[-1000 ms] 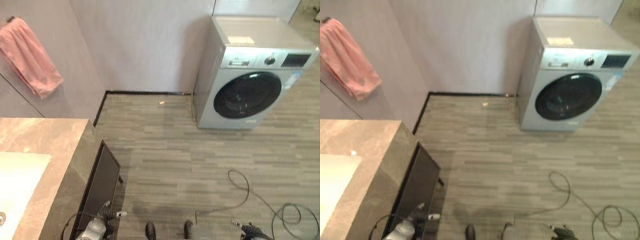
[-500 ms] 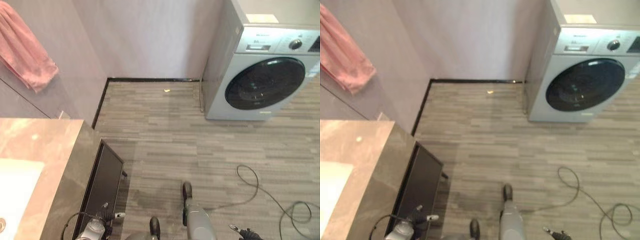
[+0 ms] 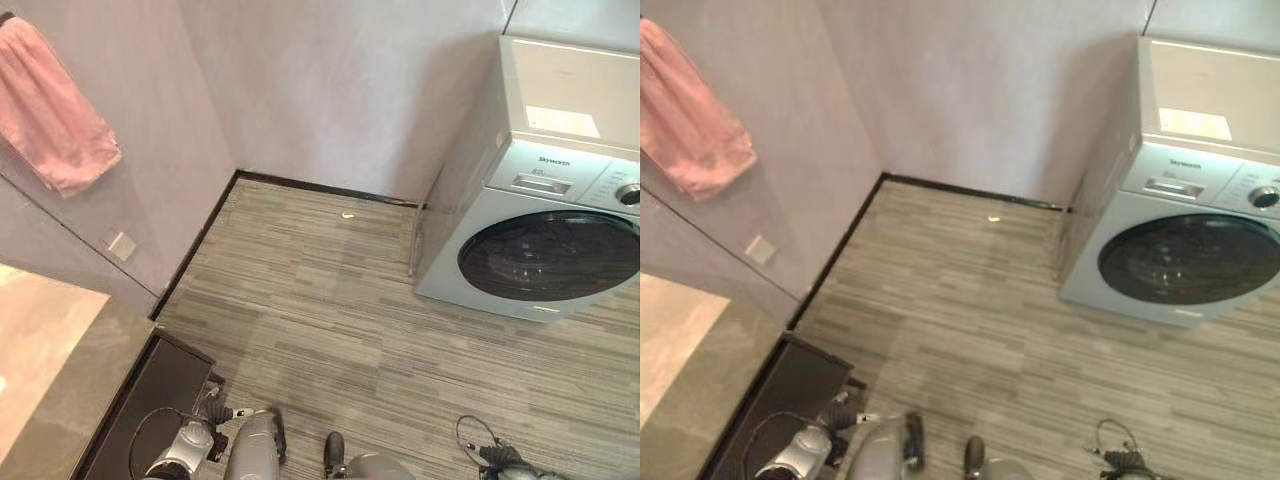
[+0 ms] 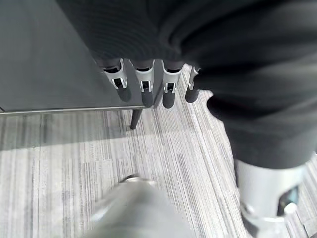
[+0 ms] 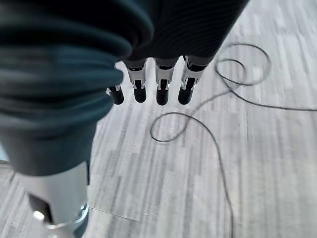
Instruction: Put brush and paste in cup on sink, flatten towel.
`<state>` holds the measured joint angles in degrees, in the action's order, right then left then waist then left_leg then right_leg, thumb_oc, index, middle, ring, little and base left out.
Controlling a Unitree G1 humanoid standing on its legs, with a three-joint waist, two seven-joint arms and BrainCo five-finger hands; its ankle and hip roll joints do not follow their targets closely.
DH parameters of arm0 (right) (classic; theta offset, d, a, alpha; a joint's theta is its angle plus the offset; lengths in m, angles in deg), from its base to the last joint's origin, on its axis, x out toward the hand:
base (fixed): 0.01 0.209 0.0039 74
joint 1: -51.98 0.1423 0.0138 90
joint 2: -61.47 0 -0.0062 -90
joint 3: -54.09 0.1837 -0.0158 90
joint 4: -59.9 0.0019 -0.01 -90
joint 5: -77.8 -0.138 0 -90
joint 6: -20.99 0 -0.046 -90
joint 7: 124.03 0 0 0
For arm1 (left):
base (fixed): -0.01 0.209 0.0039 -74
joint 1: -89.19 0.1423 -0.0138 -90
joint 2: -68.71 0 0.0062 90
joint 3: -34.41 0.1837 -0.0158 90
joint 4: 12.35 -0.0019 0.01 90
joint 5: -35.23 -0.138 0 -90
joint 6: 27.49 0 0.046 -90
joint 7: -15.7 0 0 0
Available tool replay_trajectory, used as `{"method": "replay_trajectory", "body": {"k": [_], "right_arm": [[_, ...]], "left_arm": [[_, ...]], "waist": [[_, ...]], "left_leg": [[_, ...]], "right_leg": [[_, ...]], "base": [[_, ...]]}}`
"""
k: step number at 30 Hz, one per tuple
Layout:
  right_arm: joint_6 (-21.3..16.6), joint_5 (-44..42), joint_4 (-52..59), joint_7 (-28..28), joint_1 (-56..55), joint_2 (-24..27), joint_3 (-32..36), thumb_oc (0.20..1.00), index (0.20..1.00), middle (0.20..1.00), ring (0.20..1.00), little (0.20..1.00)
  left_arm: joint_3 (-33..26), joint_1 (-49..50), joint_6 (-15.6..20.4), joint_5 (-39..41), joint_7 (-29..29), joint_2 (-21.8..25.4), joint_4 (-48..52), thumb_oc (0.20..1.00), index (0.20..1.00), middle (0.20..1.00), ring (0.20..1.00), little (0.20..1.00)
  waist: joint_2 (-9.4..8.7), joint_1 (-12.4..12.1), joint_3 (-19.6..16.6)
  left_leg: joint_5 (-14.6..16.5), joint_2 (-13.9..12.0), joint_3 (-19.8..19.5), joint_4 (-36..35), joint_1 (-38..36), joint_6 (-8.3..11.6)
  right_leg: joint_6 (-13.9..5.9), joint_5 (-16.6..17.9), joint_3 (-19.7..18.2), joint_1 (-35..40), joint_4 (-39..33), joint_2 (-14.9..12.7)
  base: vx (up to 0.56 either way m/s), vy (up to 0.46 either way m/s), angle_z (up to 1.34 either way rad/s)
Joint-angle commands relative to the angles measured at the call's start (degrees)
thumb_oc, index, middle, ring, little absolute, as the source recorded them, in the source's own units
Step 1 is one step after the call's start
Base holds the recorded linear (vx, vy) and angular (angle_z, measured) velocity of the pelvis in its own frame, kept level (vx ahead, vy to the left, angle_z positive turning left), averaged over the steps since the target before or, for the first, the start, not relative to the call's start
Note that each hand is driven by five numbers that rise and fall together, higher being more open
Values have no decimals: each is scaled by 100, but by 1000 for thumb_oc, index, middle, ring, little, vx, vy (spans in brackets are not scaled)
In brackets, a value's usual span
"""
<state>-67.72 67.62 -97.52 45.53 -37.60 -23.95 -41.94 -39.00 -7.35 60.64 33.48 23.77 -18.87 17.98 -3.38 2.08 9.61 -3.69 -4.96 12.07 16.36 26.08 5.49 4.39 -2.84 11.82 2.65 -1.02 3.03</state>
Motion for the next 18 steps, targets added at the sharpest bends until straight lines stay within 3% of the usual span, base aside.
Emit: {"method": "replay_trajectory", "body": {"k": [1, 4, 5, 7, 9, 12, 13, 17, 18], "right_arm": [[4, 546, 322, -142, -304, 377, -70, 1000, 1000, 1000, 1000, 1000], [7, 717, 402, -156, -289, 359, -199, 1000, 1000, 1000, 1000, 1000], [9, 791, 458, -126, -296, 333, -270, 1000, 1000, 1000, 1000, 1000], [19, 822, 490, -69, -306, 291, -317, 1000, 1000, 1000, 1000, 1000], [20, 871, 405, -73, -285, 220, -345, 1000, 1000, 1000, 1000, 1000], [42, 921, 273, -62, -192, 156, -380, 1000, 1000, 1000, 1000, 1000], [62, 956, 195, -25, -143, 91, -387, 1000, 1000, 1000, 1000, 1000], [75, 1035, 154, 39, -21, 35, -404, 1000, 1000, 1000, 1000, 1000], [75, 1035, 154, 39, -20, 37, -403, 1000, 1000, 1000, 1000, 1000]], "left_arm": [[-28, -381, 37, -276, 263, 262, -60, 1000, 1000, 1000, 1000, 1000], [-87, -332, 37, -271, 310, 230, -126, 1000, 1000, 1000, 1000, 1000], [-133, -291, 37, -273, 347, 220, -165, 1000, 1000, 1000, 1000, 1000], [-195, -209, 27, -245, 365, 220, -145, 1000, 1000, 1000, 1000, 1000], [-207, -165, 38, -242, 400, 225, -161, 1000, 1000, 1000, 1000, 1000], [-239, -122, 55, -188, 414, 251, -152, 1000, 1000, 1000, 1000, 1000], [-240, -81, 60, -163, 403, 272, -151, 1000, 1000, 1000, 1000, 1000], [-250, 2, 74, -129, 359, 325, -94, 1000, 1000, 1000, 1000, 1000], [-250, 2, 74, -129, 359, 323, -94, 1000, 1000, 1000, 1000, 1000]], "waist": [[318, -181, 313], [291, -254, 324], [293, -281, 283], [311, -300, 192], [287, -354, 77], [184, -419, 2], [64, -451, -53], [-131, -541, -190], [-116, -560, -207]], "left_leg": [[-825, -115, -27, -1064, -680, 10], [-971, -215, 22, -1660, -755, 42], [-1113, -371, 108, -1894, -804, 98], [-1157, -478, 335, -1888, -937, 77], [-1236, -450, 308, -1676, -948, 26], [-987, -329, 288, -1268, -818, -77], [-761, -219, 355, -1043, -824, -180], [-264, 170, 421, -887, -916, -461], [-273, 145, 432, -891, -897, -459]], "right_leg": [[-816, -142, -193, -88, 343, -294], [-867, -283, -276, 178, 331, -310], [-890, -414, -347, 344, 351, -281], [-908, -550, -424, 509, 363, -244], [-932, -677, -431, 670, 396, -292], [-1001, -749, -518, 741, 499, -479], [-1117, -705, -508, 760, 626, -684], [-1437, 15, -532, 673, 1141, -1065], [-1431, 38, -552, 648, 1129, -1046]], "base": [[255, 18, -24], [395, 64, -28], [253, 46, -35], [441, 104, -30], [430, 133, -10], [311, 177, -19], [319, 220, -35], [306, 245, -16], [254, 268, 0]]}}
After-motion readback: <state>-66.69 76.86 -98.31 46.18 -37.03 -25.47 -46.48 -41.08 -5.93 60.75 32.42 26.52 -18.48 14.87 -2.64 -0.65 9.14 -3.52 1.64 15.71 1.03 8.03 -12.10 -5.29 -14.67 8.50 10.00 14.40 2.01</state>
